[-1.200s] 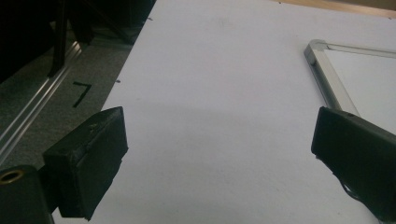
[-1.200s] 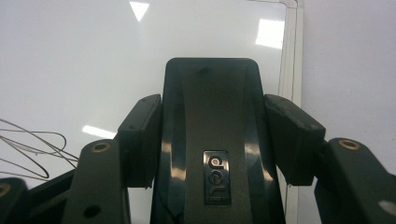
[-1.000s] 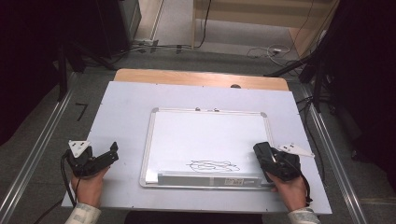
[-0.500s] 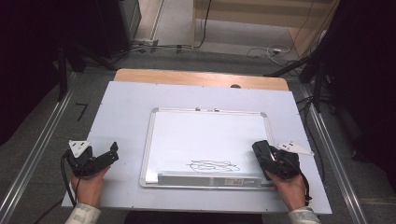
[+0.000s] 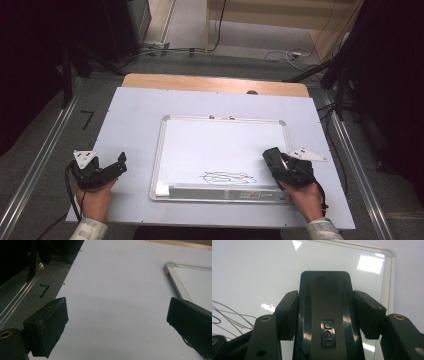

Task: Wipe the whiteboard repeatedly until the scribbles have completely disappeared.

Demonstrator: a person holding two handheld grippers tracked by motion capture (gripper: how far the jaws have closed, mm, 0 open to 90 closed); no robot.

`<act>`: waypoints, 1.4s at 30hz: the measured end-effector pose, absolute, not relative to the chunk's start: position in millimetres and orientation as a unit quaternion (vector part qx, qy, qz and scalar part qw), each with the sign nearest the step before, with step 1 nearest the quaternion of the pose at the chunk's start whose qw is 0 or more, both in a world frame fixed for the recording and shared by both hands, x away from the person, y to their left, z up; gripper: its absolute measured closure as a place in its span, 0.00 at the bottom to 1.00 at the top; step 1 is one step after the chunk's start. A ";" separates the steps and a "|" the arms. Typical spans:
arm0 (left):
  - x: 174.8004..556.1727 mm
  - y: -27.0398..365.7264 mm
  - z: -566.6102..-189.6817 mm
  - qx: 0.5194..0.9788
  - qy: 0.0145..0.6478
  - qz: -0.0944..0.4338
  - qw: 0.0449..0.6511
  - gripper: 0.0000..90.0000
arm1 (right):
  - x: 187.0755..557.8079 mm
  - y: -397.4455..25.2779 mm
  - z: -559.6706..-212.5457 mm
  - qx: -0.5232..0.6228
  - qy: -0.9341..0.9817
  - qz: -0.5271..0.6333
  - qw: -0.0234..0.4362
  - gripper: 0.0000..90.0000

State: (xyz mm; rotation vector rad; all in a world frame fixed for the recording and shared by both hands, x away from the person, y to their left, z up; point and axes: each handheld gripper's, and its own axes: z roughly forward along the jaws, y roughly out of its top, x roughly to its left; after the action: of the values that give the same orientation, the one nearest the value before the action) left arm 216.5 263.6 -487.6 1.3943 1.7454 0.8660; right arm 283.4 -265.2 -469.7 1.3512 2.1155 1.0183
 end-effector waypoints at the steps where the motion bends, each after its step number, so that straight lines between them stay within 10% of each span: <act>1: 216.4 263.5 -487.6 0.542 0.678 0.337 0.364 0.04 | 284.6 -263.7 -469.6 0.484 0.764 0.368 0.215 0.43; 42: 214.3 265.3 -487.4 0.540 0.679 0.336 0.367 0.04 | 297.6 -231.6 -489.2 0.417 0.819 0.354 0.176 0.43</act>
State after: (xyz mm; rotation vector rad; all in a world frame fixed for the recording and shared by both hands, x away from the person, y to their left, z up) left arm 214.3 265.3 -487.4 1.3886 1.7435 0.8639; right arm 297.6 -231.6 -489.2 1.1806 2.3185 1.0030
